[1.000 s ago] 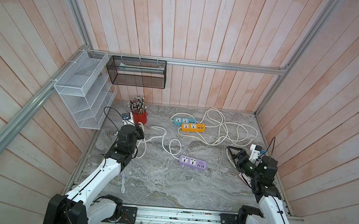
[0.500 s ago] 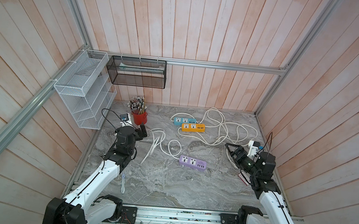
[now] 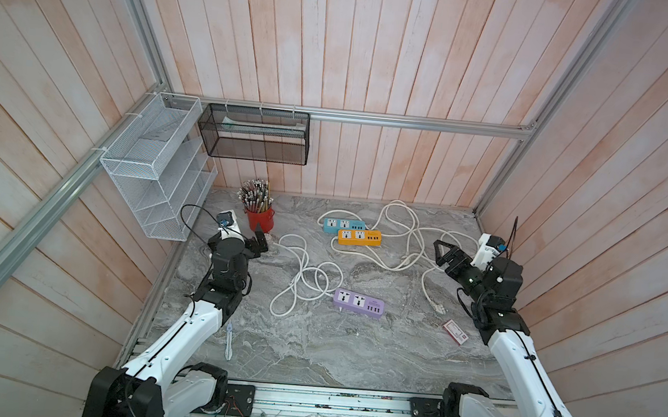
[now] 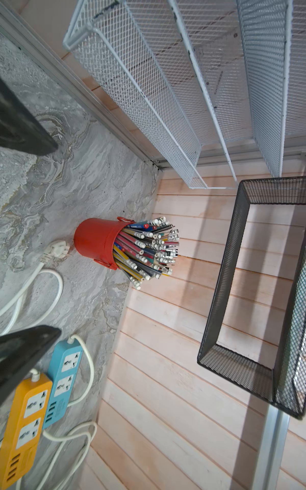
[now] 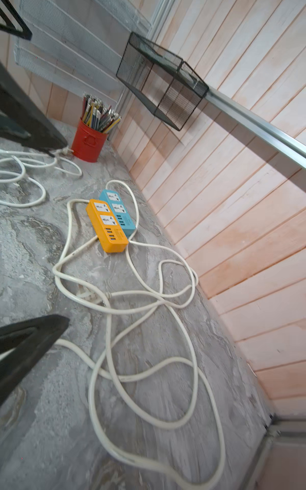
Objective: Unwrap the cord wrapped around the power strip
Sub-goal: Adjust the power cord at the center of the board, then reset both arms
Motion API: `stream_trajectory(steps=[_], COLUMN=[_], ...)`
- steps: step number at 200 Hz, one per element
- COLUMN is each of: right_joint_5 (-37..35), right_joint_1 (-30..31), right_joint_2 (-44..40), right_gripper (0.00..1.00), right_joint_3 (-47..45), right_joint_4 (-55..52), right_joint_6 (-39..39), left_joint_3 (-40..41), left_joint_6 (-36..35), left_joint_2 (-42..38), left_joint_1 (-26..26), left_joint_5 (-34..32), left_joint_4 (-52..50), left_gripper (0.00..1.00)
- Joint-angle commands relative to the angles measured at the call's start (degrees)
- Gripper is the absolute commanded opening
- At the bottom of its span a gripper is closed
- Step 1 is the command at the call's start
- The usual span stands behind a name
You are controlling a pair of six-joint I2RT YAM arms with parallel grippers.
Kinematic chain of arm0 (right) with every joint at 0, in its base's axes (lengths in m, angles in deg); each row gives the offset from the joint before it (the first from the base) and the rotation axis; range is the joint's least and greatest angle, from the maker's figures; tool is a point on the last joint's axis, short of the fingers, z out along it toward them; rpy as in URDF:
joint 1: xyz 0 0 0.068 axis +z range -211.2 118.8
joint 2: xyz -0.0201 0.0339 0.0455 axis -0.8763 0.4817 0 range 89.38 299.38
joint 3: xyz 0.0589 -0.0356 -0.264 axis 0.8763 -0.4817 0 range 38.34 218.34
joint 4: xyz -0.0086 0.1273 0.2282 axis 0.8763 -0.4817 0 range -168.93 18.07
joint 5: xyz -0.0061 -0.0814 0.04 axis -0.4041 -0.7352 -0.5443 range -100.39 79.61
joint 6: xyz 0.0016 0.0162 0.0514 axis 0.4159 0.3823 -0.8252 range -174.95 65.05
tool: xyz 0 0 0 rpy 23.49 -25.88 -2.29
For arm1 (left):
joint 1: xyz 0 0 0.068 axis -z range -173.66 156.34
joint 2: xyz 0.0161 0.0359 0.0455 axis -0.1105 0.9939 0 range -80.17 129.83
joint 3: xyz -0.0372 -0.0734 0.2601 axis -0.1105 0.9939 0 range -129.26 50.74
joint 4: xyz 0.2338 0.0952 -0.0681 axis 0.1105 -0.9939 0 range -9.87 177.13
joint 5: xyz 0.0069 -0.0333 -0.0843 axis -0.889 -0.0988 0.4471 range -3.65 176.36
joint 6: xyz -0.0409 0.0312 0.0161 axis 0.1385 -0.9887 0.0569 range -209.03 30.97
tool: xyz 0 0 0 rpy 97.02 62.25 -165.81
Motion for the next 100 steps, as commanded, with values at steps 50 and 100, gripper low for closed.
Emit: stream_trajectory(steps=[50,100], right_joint_5=[-18.7,-20.0], right_joint_1=[-1.4,-4.3], right_joint_2=[3.7,9.0], right_gripper=[0.98,0.98], right_joint_3=[-7.1,-16.2], right_joint_4=[23.0,36.1], right_joint_6=[18.6,24.1], left_joint_3=[6.9,9.8], left_joint_6=[-2.5,-4.3], left_joint_2=[9.5,15.4], left_joint_1=[-8.4,-12.4], left_joint_5=[4.2,8.0], left_joint_4=[19.8,27.0], left_gripper=[1.0,0.99])
